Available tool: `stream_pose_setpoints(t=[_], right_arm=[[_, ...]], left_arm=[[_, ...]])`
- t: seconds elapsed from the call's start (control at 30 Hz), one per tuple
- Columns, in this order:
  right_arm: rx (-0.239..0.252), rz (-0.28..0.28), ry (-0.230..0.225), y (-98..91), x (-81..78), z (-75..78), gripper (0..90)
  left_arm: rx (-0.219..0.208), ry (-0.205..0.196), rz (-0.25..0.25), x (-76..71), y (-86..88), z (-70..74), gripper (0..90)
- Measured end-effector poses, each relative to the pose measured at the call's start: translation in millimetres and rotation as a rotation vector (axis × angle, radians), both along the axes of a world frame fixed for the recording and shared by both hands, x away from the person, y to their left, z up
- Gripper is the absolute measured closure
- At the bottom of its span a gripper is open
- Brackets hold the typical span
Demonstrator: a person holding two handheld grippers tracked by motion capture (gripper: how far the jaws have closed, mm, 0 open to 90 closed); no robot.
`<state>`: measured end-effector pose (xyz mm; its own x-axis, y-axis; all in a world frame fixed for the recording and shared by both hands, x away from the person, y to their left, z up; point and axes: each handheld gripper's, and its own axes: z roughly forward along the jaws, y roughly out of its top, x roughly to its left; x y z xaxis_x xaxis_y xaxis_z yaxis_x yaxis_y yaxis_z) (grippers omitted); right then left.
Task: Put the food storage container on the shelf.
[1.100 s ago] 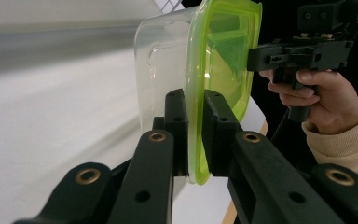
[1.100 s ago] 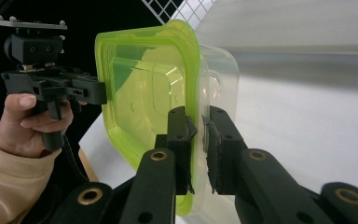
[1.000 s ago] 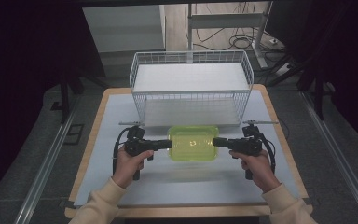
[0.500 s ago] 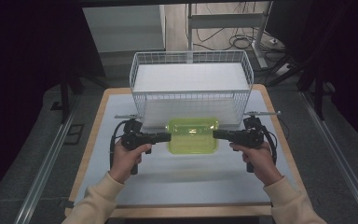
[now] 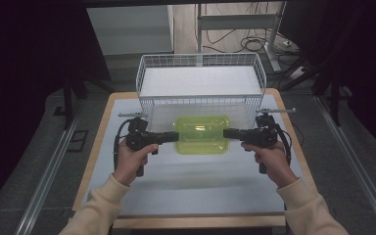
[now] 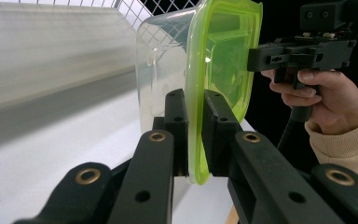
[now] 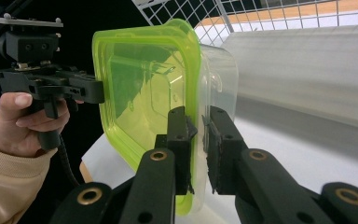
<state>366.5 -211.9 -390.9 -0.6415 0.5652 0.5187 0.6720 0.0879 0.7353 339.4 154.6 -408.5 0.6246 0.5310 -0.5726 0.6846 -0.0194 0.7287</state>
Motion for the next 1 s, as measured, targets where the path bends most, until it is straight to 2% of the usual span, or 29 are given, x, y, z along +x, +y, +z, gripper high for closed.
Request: stream_pose_setpoints(t=[0.33, 0.67, 1.0], right_arm=[[0.002, -0.002, -0.016, 1.4, 5.6, 8.2, 80.9], [0.01, -0.011, -0.037, 3.3, 13.7, 22.8, 80.9], [-0.003, -0.017, -0.044, 7.3, 22.1, 33.2, 80.9]], left_arm=[[-0.003, -0.012, -0.002, 6.8, 1.3, 11.0, 82.5], [0.017, -0.043, -0.003, 16.3, 2.6, 27.7, 82.5], [0.009, -0.044, 0.013, 24.1, 4.7, 35.2, 82.5]])
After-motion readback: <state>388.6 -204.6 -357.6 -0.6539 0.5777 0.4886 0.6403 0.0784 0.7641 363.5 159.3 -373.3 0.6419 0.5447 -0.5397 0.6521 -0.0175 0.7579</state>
